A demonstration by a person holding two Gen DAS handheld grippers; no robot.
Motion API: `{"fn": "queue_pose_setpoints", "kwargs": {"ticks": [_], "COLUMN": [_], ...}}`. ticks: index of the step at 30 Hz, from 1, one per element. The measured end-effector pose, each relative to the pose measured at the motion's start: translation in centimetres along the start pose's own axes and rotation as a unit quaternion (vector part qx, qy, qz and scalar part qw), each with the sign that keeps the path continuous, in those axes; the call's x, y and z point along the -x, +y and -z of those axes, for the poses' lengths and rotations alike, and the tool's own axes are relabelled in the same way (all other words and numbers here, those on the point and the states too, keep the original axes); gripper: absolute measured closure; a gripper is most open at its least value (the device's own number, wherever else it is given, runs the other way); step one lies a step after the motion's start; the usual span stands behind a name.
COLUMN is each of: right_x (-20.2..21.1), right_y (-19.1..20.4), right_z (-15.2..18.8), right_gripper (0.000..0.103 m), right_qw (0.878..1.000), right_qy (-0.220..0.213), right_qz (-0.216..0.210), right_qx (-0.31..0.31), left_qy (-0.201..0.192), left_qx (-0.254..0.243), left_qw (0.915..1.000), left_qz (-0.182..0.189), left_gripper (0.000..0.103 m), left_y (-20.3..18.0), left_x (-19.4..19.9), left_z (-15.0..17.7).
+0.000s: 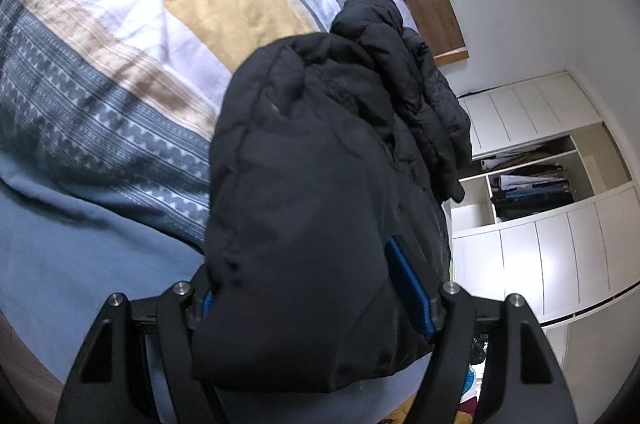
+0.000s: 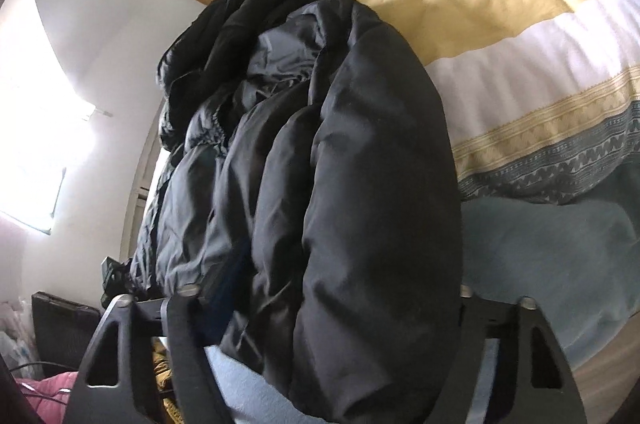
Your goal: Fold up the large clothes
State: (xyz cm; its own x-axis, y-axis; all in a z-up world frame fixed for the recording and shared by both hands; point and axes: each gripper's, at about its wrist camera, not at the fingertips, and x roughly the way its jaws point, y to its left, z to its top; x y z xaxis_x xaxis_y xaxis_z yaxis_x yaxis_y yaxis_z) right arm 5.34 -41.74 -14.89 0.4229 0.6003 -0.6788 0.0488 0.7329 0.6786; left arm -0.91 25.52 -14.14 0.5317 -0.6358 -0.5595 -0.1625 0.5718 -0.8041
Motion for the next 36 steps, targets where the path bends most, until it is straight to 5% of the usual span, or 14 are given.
{"fn": "queue_pose_setpoints", "kwargs": {"ticks": [8, 15, 21, 30, 36], "right_x": [-0.7, -0.9, -0.5, 1.9, 3.5], "right_y": [0.2, 0.9, 3.0, 5.7, 7.4], "right_z": [0.1, 0.2, -0.2, -3.4, -7.6], "right_gripper": [0.043, 0.073, 0.084, 0.088, 0.088], "right_qw": [1.0, 0.999, 0.998, 0.992, 0.984], "right_qy": [0.007, 0.002, -0.009, -0.069, -0.124], "right_qz": [-0.014, -0.031, -0.037, -0.073, -0.111], "right_qx": [0.002, 0.018, 0.055, 0.076, 0.068], "left_qy": [0.007, 0.004, 0.001, -0.01, -0.039], "left_qx": [0.001, -0.002, -0.018, -0.045, -0.049], "left_qw": [1.0, 1.0, 0.9998, 0.9984, 0.9949], "left_qz": [0.0, 0.001, -0.002, 0.032, 0.079], "left_gripper": [0.034, 0.067, 0.082, 0.087, 0.087], "left_y": [-0.6, -2.0, -4.4, -8.9, -12.7], "left_x": [-1.0, -1.1, -1.0, 0.2, 1.3], "left_z": [0.6, 0.8, 0.7, -1.6, -6.1]}}
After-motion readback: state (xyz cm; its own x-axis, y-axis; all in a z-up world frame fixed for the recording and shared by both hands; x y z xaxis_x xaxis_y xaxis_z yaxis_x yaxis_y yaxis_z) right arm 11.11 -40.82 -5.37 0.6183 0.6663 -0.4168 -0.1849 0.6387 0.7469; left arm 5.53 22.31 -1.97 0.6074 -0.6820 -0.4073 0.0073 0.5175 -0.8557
